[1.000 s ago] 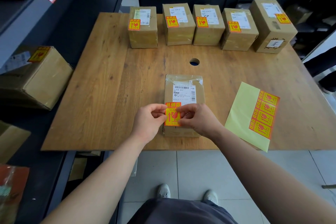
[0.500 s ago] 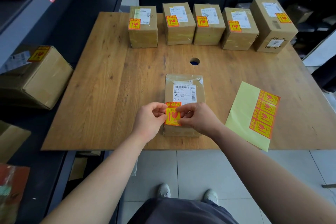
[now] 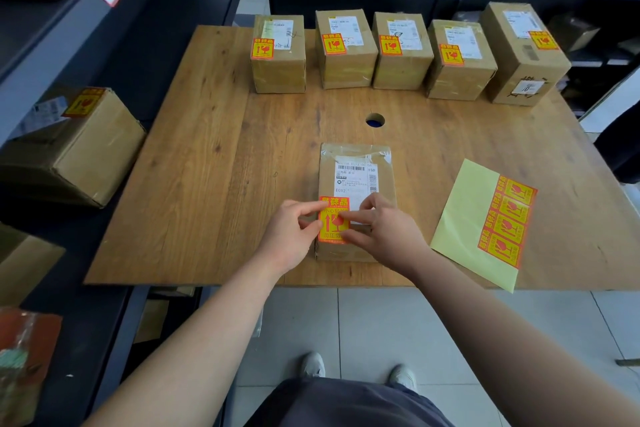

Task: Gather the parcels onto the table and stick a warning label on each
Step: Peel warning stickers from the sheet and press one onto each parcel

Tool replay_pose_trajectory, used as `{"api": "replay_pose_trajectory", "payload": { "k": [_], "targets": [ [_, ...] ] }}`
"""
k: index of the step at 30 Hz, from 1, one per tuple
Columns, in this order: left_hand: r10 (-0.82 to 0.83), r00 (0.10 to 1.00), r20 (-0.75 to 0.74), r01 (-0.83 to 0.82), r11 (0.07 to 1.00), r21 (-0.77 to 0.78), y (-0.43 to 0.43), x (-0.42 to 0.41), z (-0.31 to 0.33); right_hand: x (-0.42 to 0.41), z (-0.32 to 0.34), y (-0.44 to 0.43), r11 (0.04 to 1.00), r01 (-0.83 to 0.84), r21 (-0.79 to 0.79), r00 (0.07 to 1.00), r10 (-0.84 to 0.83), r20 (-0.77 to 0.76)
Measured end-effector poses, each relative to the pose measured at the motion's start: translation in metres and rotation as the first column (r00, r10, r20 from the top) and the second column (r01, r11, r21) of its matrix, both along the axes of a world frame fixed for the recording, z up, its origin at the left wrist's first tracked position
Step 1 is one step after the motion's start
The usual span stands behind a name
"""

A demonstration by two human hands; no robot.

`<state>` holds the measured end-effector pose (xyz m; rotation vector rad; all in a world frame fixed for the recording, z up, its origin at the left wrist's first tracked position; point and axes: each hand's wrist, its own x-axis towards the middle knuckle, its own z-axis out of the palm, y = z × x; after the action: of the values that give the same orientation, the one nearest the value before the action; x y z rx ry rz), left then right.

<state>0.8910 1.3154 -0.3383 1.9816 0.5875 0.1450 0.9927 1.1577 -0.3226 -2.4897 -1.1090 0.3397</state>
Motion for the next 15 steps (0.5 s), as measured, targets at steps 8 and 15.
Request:
{"api": "replay_pose_trajectory", "payload": {
  "k": [8,15],
  "targets": [
    [-0.153,0.980,-0.129,0.161,0.986,0.053,0.0012,-0.0030,-0.0084,0.0050,-0.0013,0.0026,0.983,-0.027,-0.183,0.977,0.065,0.204],
    [-0.289,0.933,-0.215,0.295,0.955,-0.002,0.0093,-0.0057,-0.0035,0.0073,-0.0004,-0.0005,0.973,-0.081,-0.215,0.976,0.121,0.183]
  ]
}}
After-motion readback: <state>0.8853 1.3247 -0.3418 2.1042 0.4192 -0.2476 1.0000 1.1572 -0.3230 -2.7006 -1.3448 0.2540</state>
